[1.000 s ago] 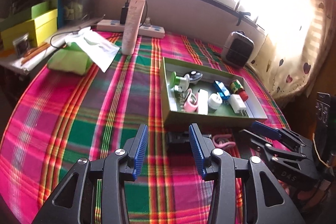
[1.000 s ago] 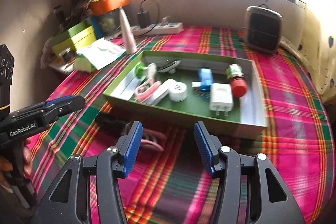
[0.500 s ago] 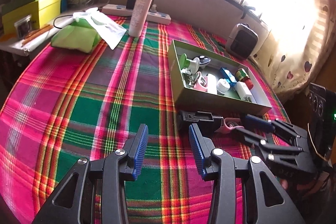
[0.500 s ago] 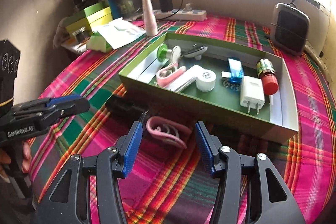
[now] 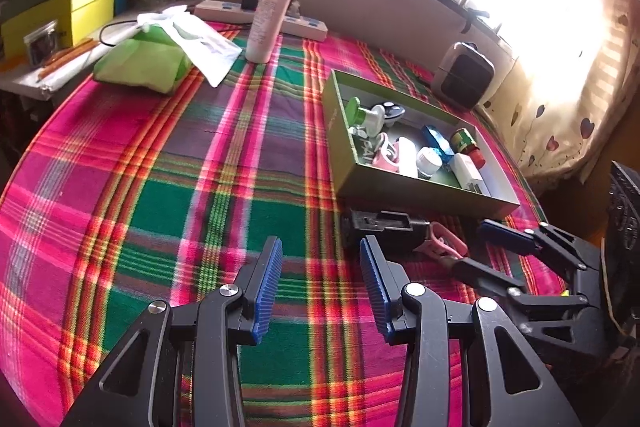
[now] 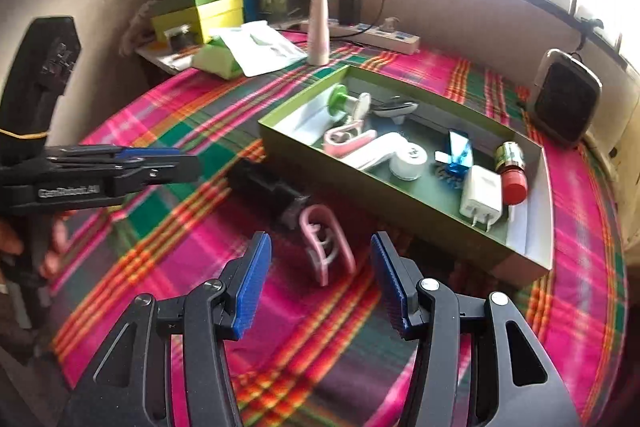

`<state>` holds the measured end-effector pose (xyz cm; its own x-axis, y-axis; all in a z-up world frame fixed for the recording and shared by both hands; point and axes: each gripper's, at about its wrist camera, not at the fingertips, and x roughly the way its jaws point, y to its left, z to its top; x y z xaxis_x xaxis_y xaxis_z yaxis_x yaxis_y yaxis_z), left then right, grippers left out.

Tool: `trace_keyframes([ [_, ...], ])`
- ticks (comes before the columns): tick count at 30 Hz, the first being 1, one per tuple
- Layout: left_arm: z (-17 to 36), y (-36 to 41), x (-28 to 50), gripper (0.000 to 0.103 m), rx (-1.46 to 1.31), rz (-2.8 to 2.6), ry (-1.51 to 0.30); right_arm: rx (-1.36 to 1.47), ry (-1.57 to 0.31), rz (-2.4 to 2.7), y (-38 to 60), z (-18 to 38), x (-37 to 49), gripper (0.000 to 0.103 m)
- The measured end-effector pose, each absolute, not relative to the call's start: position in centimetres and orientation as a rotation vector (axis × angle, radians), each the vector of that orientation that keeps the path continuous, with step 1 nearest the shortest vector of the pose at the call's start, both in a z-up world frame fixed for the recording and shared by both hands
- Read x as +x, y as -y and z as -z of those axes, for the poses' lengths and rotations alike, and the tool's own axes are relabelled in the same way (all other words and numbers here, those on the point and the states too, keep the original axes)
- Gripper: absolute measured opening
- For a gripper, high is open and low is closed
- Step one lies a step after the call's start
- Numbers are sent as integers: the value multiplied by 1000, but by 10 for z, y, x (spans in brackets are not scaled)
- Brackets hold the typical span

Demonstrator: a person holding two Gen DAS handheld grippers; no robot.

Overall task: Organize rigid objects
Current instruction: 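Withdraw both grippers from the tray toward the pink hook and black cylinder, then grasp the pink earphone hook with the right gripper while the left gripper grasps the black cylinder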

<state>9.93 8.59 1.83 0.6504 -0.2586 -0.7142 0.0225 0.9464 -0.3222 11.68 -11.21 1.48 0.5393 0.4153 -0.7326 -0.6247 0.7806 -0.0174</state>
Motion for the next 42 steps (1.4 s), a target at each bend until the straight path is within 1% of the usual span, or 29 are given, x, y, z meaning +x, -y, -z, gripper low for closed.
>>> trace_keyframes([
  [7,-17,-77,108,40,-287,214,-880,-283,-849,-638,109,-3,135,53],
  [11,-18,-71,117,45,-278,246,-889,-286,-851,-623,109,0,136,52],
  [12,-18,-70,119,45,-274,255,-892,-285,-847,-602,111,0,137,51],
  [14,-18,-66,123,45,-259,266,-899,-263,-852,-596,114,0,139,41],
  [16,-16,-64,128,45,-252,271,-907,-247,-864,-592,116,2,141,34],
  [20,-14,-60,132,45,-269,309,-921,-240,-861,-584,118,2,140,25],
  [21,-14,-59,131,45,-272,318,-926,-238,-862,-581,119,2,141,24],
  [37,-10,-13,105,45,-217,464,-953,-123,-846,-474,161,-5,116,24],
  [42,-21,-11,97,46,-164,445,-912,-98,-833,-455,171,-7,111,24],
])
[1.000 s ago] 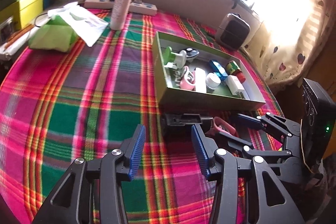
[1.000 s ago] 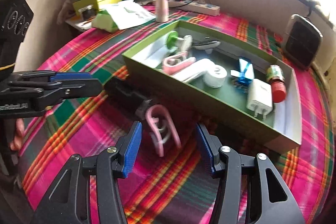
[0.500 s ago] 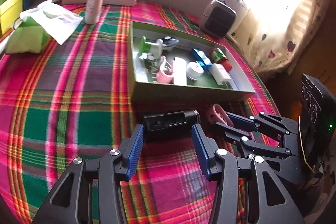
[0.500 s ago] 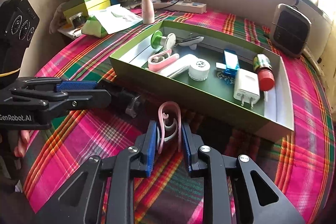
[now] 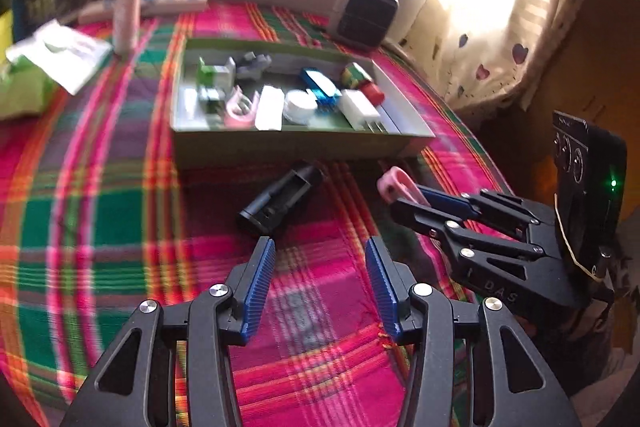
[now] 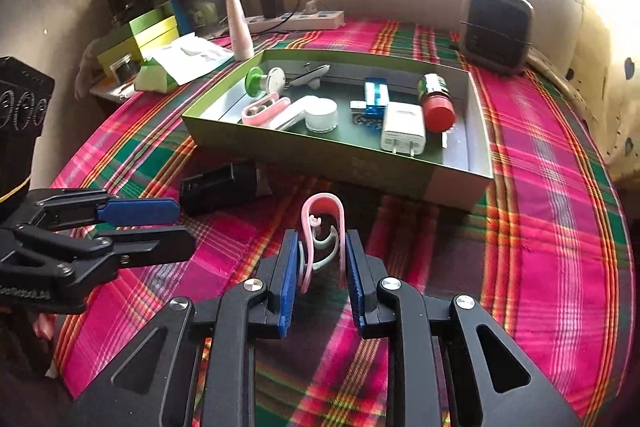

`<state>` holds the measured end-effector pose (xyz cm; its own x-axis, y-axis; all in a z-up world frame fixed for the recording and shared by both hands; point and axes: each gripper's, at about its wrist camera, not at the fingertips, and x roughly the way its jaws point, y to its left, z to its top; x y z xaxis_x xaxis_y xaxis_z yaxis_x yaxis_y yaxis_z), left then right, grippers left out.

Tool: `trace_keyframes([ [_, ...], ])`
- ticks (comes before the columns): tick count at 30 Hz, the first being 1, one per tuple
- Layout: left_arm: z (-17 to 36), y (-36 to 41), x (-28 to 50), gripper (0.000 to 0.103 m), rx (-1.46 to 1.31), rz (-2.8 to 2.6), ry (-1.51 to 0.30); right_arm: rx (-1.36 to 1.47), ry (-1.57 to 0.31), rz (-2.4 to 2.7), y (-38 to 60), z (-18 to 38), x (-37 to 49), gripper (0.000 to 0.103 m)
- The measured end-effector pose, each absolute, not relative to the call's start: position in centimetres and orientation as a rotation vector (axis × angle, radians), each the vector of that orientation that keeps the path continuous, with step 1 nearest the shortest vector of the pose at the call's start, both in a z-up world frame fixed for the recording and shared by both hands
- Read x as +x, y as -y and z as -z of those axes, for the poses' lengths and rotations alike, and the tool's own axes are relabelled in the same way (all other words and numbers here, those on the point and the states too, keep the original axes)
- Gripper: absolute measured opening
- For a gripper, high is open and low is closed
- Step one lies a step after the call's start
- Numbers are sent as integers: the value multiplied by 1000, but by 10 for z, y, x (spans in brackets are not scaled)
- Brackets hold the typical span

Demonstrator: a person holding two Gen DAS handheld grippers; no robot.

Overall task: Organize rigid objects
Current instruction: 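Grasp the pink earphone hook with the right gripper while the left gripper grasps the black cylinder, then lift the pink hook and black cylinder and carry both over the tray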

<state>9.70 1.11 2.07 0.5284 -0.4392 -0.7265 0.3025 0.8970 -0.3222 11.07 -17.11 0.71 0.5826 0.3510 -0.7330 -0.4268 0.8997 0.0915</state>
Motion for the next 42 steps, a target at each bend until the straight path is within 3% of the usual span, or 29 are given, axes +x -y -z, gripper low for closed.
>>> trace_keyframes([
  [42,-7,38,136,47,53,309,-911,-79,-856,-412,191,0,123,24],
])
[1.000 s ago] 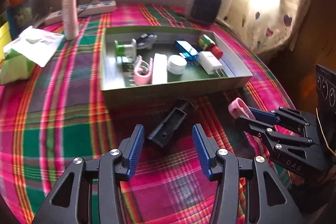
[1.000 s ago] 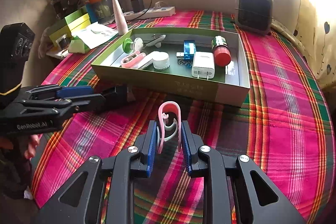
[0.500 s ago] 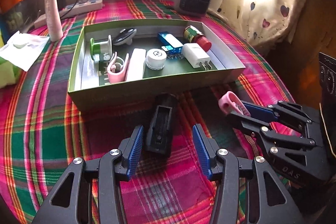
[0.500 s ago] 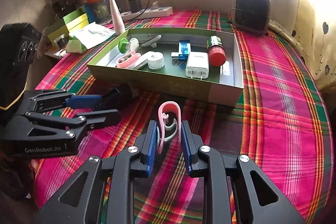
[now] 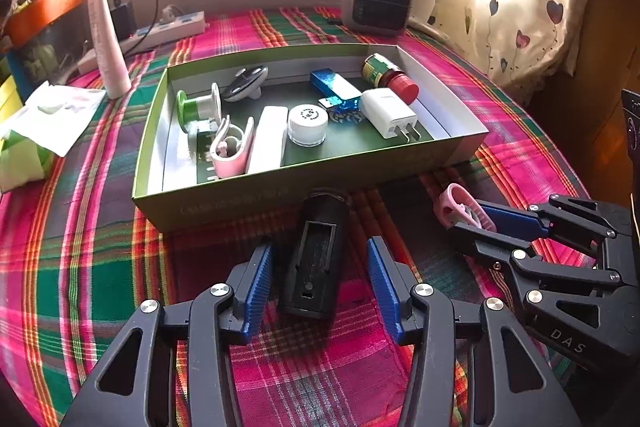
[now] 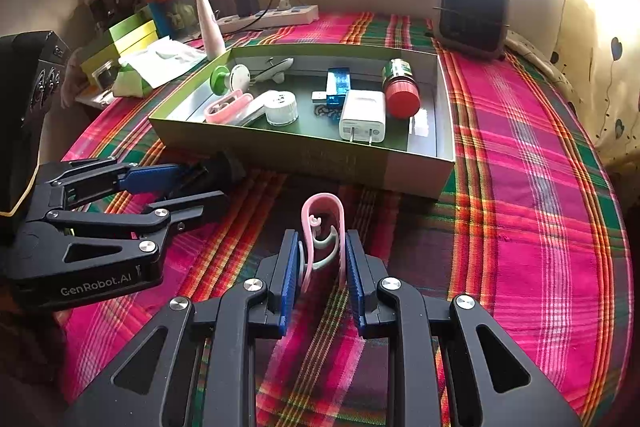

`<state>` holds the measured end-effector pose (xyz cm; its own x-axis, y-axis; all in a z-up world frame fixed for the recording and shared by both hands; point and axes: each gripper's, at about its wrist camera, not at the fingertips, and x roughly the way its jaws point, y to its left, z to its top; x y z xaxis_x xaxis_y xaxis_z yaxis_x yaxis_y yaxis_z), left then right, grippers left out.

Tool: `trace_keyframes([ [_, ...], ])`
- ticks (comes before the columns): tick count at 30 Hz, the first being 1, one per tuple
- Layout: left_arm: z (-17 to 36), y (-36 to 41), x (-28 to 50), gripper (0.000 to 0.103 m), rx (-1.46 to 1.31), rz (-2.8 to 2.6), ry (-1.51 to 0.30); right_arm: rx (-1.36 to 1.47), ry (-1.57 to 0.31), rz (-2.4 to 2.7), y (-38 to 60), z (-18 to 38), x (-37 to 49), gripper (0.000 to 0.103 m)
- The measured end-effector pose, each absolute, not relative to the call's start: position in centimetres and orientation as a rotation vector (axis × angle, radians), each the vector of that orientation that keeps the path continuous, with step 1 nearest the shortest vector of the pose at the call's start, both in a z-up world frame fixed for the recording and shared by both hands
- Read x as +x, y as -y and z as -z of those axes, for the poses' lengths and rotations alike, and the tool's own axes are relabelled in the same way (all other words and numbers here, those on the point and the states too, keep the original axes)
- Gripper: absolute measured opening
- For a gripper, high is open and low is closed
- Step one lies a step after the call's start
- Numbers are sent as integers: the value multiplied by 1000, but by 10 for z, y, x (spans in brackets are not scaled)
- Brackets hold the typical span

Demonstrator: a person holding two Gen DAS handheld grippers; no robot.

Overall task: Organize rigid objects
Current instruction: 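Lift the pink hook and black cylinder and carry both over the tray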

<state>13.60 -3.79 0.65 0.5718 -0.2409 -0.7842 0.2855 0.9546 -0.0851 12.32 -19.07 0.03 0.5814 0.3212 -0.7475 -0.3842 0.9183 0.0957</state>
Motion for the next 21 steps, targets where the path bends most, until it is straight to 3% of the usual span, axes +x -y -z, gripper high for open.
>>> trace_keyframes([
  [21,-6,29,135,27,11,278,-905,-97,-867,-391,188,1,124,24],
])
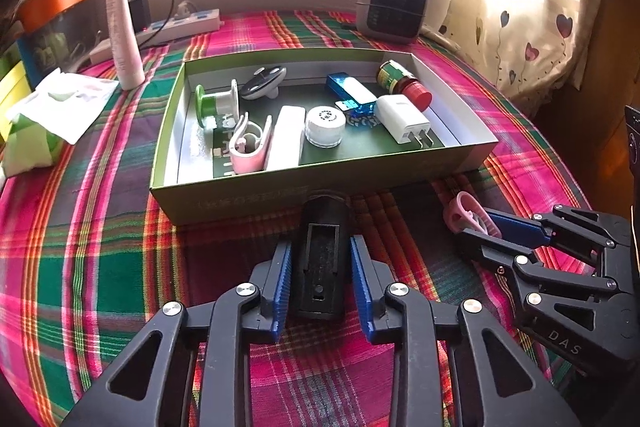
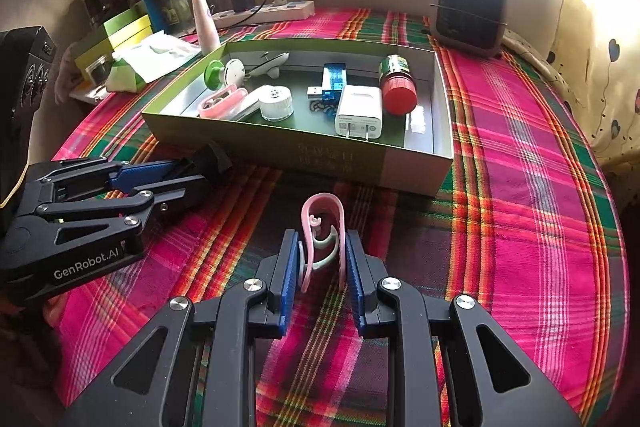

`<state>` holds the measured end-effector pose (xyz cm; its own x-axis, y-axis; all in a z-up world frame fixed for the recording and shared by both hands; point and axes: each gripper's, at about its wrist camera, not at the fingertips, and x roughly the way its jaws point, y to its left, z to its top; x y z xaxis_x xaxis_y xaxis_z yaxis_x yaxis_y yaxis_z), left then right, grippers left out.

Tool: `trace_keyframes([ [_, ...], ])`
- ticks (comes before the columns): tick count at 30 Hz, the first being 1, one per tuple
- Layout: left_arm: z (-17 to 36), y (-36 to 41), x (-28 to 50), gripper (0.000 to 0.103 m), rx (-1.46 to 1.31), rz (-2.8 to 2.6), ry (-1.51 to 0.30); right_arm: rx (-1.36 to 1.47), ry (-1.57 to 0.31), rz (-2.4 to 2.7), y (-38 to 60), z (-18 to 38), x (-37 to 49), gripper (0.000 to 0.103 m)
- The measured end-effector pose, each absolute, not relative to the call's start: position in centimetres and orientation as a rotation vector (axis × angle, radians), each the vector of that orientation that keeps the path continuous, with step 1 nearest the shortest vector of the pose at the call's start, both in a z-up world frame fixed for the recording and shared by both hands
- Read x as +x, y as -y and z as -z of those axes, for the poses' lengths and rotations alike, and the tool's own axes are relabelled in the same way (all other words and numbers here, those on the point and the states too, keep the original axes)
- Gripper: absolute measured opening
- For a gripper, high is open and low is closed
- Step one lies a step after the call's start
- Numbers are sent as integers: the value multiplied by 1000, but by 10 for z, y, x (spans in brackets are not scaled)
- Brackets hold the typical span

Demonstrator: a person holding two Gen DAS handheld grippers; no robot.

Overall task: Organize rigid objects
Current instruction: 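Lift the pink hook and black cylinder and carry both over the tray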

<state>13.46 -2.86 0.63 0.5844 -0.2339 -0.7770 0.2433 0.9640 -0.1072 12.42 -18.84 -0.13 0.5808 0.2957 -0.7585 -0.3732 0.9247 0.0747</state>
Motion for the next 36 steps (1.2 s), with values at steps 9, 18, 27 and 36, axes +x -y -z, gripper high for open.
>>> trace_keyframes([
  [9,-7,27,131,26,4,274,-908,-97,-867,-394,188,1,125,24],
  [18,-7,24,124,26,-13,269,-912,-101,-860,-406,183,1,119,24],
  [27,-12,18,119,26,-27,258,-897,-91,-850,-412,182,-2,115,24],
  [36,-21,13,111,26,-37,240,-873,-78,-829,-418,183,-8,111,24],
])
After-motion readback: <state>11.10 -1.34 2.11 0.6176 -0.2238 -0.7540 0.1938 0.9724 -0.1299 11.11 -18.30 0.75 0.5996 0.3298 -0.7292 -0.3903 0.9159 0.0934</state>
